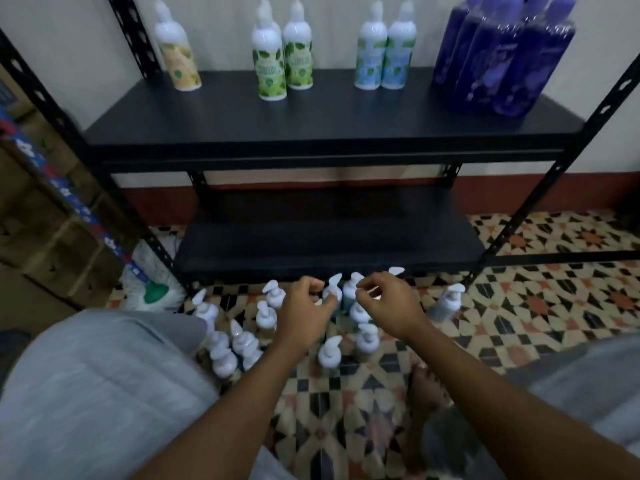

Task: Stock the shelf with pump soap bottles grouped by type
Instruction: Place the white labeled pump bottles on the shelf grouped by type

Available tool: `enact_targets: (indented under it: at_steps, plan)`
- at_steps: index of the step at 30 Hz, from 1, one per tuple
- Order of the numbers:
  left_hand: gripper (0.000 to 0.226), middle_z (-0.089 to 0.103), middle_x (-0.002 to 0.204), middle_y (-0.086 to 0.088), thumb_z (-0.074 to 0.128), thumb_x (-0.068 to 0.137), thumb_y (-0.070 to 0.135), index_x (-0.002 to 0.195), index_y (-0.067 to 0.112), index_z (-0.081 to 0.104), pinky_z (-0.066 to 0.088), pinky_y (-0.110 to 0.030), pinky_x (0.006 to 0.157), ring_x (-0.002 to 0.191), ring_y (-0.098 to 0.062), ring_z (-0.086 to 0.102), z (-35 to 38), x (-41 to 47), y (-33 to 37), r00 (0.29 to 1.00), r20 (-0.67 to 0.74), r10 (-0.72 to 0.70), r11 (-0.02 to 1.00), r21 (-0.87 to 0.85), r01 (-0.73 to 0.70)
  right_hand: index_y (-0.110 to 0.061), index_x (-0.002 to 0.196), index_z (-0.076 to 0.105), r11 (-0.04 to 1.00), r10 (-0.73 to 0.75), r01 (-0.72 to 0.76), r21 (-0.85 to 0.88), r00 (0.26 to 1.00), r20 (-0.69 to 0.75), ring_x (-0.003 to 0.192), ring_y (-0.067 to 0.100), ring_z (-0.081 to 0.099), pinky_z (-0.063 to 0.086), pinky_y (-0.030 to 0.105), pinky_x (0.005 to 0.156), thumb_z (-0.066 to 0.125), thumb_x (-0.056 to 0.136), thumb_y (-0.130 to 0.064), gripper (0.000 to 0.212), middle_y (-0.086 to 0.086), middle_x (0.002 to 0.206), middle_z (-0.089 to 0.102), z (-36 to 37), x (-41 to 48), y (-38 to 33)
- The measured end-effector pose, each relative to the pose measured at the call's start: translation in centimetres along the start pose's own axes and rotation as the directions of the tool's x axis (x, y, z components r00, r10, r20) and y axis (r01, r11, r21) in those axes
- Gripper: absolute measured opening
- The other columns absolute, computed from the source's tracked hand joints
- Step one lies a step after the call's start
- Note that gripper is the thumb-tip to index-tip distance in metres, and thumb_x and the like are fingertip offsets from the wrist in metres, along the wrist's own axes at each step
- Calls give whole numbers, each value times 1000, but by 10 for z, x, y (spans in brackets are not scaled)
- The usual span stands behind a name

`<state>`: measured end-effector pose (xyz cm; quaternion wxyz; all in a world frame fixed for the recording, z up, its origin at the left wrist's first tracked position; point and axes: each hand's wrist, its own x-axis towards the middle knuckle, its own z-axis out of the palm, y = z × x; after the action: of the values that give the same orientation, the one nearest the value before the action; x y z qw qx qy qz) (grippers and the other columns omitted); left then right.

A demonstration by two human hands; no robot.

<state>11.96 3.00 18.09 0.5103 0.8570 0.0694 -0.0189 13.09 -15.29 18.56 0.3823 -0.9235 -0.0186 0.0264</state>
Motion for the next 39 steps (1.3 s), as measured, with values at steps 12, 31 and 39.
enact_targets:
  at_steps: [12, 31, 39]
  plan:
    - [43, 63, 90, 1, 80, 84, 40, 104, 8, 58, 48, -31, 74, 84, -16, 61, 83, -44, -125, 905, 145, -401, 916, 97, 390, -18, 117, 61, 869, 494, -469, -158, 798, 346, 101, 22, 63, 47, 31, 81, 64, 89, -59, 50, 5, 110, 68, 87, -36, 123]
    - [49, 63, 114, -3, 83, 73, 20, 115, 31, 59, 53, -41, 89, 105, -26, 60, 126, 22, -180, 853, 191, -486, 870, 196, 452, -19, 127, 55, 839, 527, -543, 30, 826, 202, 99, 30, 57, 49, 43, 80, 79, 81, -37, 54, 8, 113, 56, 140, 12, 176]
    - [53, 65, 107, 5, 86, 73, 23, 119, 23, 60, 48, -29, 87, 105, -20, 63, 86, 27, -142, 834, 289, -471, 881, 99, 463, -18, 109, 55, 785, 565, -585, 205, 811, 151, 87, 17, 63, 46, 31, 66, 83, 74, -42, 51, -7, 96, 63, 88, 12, 148]
